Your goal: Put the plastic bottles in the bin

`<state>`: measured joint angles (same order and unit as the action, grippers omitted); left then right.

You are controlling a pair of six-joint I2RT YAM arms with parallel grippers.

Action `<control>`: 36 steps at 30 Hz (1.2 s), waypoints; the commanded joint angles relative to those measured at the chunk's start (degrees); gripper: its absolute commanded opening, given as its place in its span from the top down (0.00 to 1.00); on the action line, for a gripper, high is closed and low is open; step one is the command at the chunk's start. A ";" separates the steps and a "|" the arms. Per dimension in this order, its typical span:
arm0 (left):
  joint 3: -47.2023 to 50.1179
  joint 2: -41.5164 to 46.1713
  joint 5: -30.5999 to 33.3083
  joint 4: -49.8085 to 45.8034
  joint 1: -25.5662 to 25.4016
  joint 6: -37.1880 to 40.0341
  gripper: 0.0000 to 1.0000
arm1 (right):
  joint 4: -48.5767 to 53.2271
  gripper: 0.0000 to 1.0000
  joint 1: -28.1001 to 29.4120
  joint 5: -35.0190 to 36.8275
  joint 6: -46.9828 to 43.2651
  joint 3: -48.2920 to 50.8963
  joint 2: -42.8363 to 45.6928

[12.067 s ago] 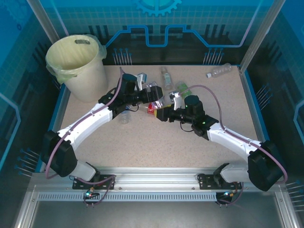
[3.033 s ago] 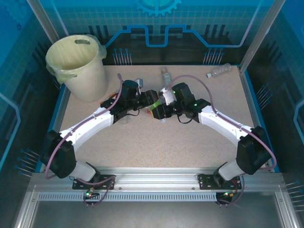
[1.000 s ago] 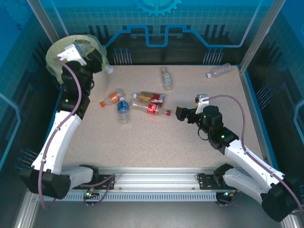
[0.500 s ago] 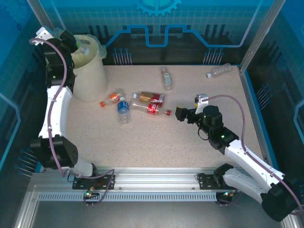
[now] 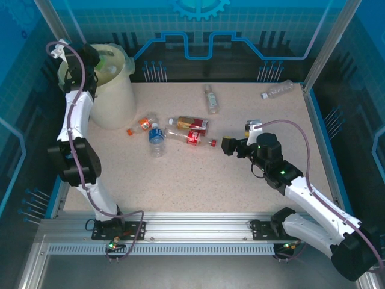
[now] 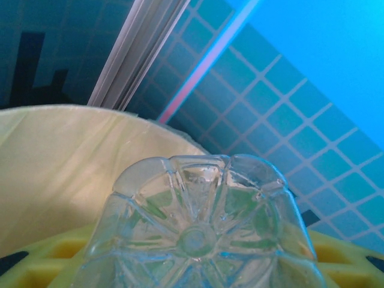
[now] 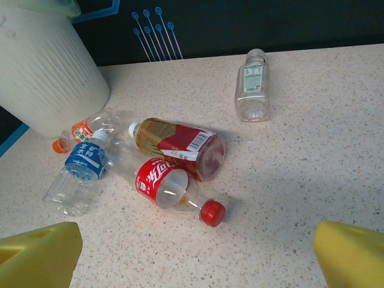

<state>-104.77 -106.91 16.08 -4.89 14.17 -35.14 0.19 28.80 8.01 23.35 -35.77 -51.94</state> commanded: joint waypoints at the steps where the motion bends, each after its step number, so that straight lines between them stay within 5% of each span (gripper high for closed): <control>1: -3.48 -2.01 -2.20 -0.44 1.25 -5.80 0.45 | 0.99 0.00 -0.78 0.77 0.37 -1.98 1.37; 7: -11.05 -5.92 -6.70 -7.59 1.29 -8.62 0.27 | 2.03 0.00 -0.83 2.13 0.60 -1.83 1.67; 15: -11.74 -2.88 -3.93 -14.15 0.03 -8.52 0.01 | 2.35 0.00 -0.93 0.77 -1.18 -3.07 1.40; 26: 0.72 7.60 -0.33 -9.98 -7.91 0.67 0.01 | 6.96 0.00 -1.30 0.78 2.81 -9.43 -2.43; 36: 13.80 16.23 15.62 -5.65 -26.41 11.80 0.01 | 3.88 0.00 -1.76 5.23 3.60 -9.46 -2.11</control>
<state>-94.48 -93.89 25.19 -12.75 -9.47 -27.92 5.56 27.94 11.20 25.96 -43.62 -54.39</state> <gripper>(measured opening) 0.988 0.997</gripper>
